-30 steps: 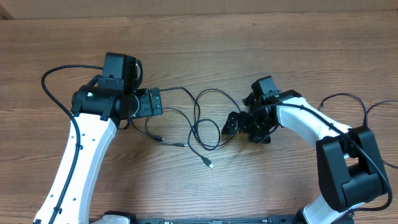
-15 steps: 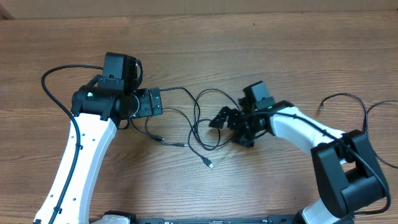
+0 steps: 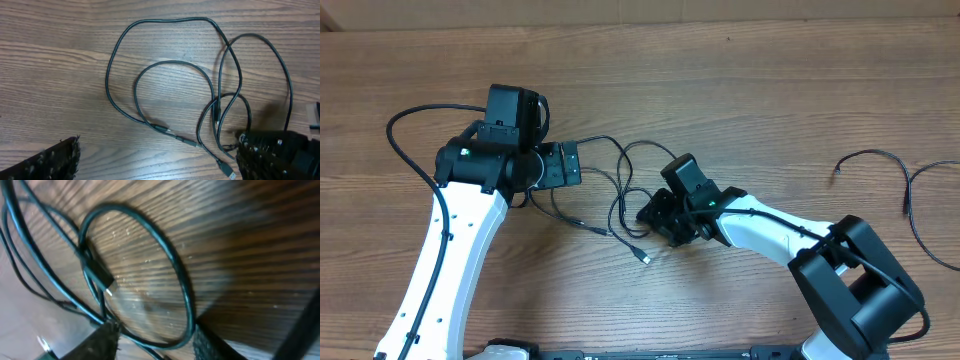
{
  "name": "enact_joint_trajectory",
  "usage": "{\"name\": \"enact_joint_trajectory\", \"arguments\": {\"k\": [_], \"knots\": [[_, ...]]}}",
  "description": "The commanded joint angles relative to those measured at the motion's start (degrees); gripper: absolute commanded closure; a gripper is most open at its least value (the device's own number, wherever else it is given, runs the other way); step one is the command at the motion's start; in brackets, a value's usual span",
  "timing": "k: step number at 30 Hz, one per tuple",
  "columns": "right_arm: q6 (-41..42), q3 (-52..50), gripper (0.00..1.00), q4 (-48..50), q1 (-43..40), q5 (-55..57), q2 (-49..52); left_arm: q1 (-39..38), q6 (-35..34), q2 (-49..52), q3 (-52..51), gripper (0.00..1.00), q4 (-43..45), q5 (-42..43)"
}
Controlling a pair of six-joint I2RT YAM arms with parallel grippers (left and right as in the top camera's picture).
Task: Untangle cables
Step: 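Grasp a cable strand near center with the right gripper and lift it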
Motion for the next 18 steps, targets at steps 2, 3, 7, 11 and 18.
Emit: {"name": "enact_joint_trajectory", "arguments": {"k": [2,3,7,11,18], "knots": [[3.7,-1.0,0.71,-1.0,-1.6,7.2,1.3,0.2,-0.5,-0.6,0.9,0.0,0.1,-0.5],[3.7,-1.0,0.75,-1.2,-2.1,7.6,1.3,0.2,-0.5,-0.6,0.9,0.0,0.1,-0.5],[2.4,-0.5,0.96,-3.0,-4.4,4.6,0.8,0.2,-0.5,-0.6,0.9,0.01,0.1,-0.5],[-4.6,2.8,0.96,-9.2,-6.2,6.4,-3.5,0.2,-0.5,-0.6,0.9,0.0,0.1,-0.5],[-21.2,16.9,0.97,-23.8,-6.5,17.2,-14.2,0.2,-0.5,-0.6,0.9,0.0,0.1,-0.5]]}}
